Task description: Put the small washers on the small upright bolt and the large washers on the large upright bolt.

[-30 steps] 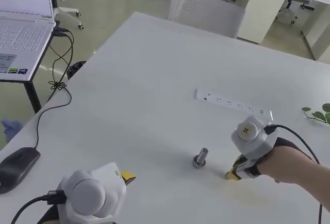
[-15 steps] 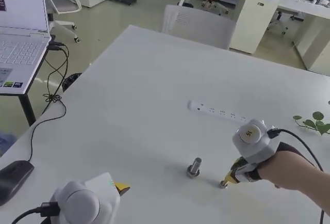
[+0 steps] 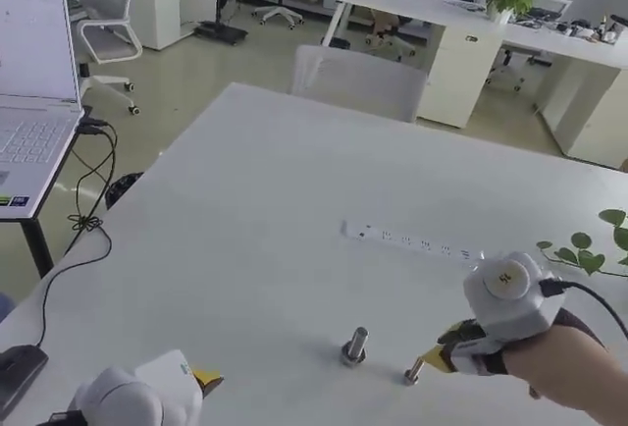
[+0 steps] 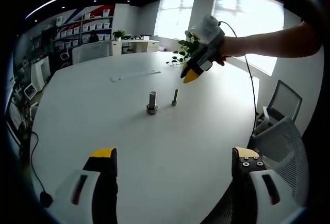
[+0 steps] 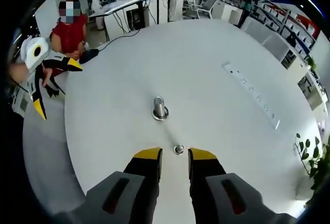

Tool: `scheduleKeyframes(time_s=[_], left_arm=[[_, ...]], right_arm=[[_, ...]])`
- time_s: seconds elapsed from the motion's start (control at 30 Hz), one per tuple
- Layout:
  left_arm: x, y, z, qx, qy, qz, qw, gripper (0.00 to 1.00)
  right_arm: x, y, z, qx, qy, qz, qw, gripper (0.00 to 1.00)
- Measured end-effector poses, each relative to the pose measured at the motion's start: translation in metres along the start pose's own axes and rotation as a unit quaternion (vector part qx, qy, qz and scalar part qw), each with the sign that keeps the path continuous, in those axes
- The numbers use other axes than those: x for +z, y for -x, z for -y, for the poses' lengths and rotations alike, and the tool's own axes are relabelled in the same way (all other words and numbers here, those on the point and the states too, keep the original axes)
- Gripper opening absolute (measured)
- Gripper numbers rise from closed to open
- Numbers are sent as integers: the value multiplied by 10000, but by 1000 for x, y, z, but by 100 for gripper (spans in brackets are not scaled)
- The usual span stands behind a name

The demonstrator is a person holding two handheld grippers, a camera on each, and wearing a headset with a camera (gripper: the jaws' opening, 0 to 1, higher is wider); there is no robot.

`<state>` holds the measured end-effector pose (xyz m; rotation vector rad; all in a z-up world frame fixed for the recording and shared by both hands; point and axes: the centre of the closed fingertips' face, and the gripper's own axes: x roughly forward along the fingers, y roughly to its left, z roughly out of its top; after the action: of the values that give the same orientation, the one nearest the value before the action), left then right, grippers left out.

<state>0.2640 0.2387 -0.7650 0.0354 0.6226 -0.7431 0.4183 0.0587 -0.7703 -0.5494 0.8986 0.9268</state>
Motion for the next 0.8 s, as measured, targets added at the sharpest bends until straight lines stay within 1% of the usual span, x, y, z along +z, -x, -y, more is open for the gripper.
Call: scheduleKeyframes(time_s=[0.07, 0.1, 0.17, 0.2, 0.27, 0.37, 0.4, 0.47, 0.5, 0.53, 0.57, 0.6, 0.63, 0.67, 0.73, 0.77, 0.8], left_arm=[[2, 2, -1, 35, -6, 20, 10000, 92], [3, 3, -1, 47, -10, 25, 10000, 93], [4, 4, -2, 78, -21, 26, 10000, 93], [5, 5, -2, 94, -20, 36, 9999, 93], [8, 8, -2, 107, 18, 75, 9999, 93], [10, 10, -2, 128, 60, 132, 9998, 93], [11, 10, -1, 137, 61, 143, 9998, 93], [12, 12, -1, 158, 65, 168, 9997, 93], [14, 13, -1, 172, 65, 195, 9996, 93], [14, 14, -1, 180, 72, 205, 9996, 93], [16, 16, -1, 185, 95, 245, 9995, 94], [17, 17, -1, 184, 118, 268, 9994, 94], [18, 18, -1, 186, 139, 290, 9993, 94], [20, 19, -1, 196, 159, 337, 9991, 94], [23, 21, -1, 202, 185, 378, 9989, 94], [23, 21, -1, 207, 194, 395, 9988, 95], [25, 22, -1, 213, 200, 410, 9987, 95]], right_arm=[[2, 8, -5, 24, -180, 230, 9996, 22], [2, 12, -7, -14, -256, 328, 9991, 22], [4, 19, -12, 28, -375, 567, 9977, 23], [4, 23, -15, 38, -426, 653, 9969, 23], [1, 29, -19, 42, -530, 712, 9960, 25], [2, 41, -27, 55, -612, 1058, 9925, 27], [2, 44, -29, 50, -644, 1109, 9917, 28], [3, 52, -35, 61, -686, 1293, 9892, 30], [2, 55, -35, 21, -726, 1354, 9881, 31], [2, 59, -37, 21, -819, 1450, 9860, 32], [4, 61, -40, 47, -892, 1614, 9828, 32], [2, 65, -42, 38, -960, 1660, 9814, 33], [1, 67, -44, 48, -965, 1689, 9809, 34], [4, 71, -48, 60, -886, 1873, 9783, 35], [1, 75, -51, -2, -914, 1942, 9767, 37], [2, 78, -55, 31, -941, 2078, 9736, 39], [1, 80, -57, 28, -975, 2118, 9724, 42]])
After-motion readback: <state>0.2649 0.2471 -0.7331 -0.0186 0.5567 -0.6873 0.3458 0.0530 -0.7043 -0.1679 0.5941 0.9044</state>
